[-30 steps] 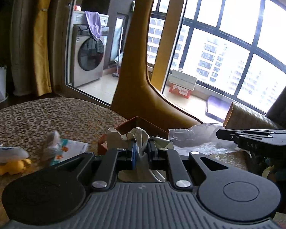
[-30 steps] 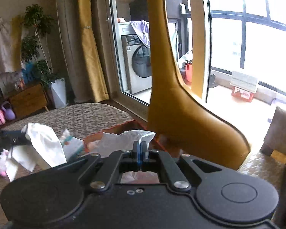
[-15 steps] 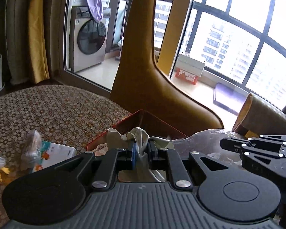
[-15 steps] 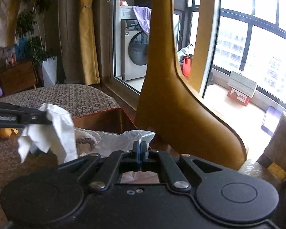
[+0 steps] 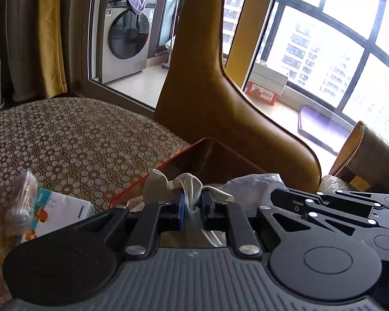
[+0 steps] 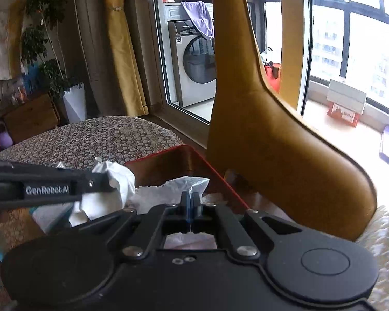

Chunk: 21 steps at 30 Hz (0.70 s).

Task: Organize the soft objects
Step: 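Lower both items into the tin and open both grippers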

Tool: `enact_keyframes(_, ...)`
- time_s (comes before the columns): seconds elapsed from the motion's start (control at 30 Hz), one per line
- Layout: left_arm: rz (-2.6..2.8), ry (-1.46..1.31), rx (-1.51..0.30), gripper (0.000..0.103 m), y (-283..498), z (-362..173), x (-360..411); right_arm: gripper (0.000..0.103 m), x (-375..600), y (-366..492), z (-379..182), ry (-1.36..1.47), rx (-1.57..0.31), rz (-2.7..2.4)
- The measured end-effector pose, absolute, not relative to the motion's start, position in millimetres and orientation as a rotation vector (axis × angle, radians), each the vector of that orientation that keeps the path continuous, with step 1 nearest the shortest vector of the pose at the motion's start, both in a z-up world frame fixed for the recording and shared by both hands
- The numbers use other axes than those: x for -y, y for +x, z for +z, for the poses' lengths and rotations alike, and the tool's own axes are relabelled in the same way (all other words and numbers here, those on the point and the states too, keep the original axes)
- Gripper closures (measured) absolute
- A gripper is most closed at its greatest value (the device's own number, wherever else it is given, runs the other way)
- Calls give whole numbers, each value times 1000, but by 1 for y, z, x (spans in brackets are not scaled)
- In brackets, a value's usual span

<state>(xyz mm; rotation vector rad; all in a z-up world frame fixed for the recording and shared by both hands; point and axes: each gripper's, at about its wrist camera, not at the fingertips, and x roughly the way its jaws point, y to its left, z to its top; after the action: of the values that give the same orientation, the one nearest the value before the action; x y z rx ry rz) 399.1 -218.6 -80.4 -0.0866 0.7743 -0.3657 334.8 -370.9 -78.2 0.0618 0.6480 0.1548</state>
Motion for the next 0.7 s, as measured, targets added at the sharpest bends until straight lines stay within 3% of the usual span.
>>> enact_keyframes(0.4,-386,-46,-833,91,403,-108,226,102,374,347,-105,59,-723,151)
enact_keyframes(0.7,-368,-17,-847,90,401,-112,228,82,373,344,-104,29,-737,174)
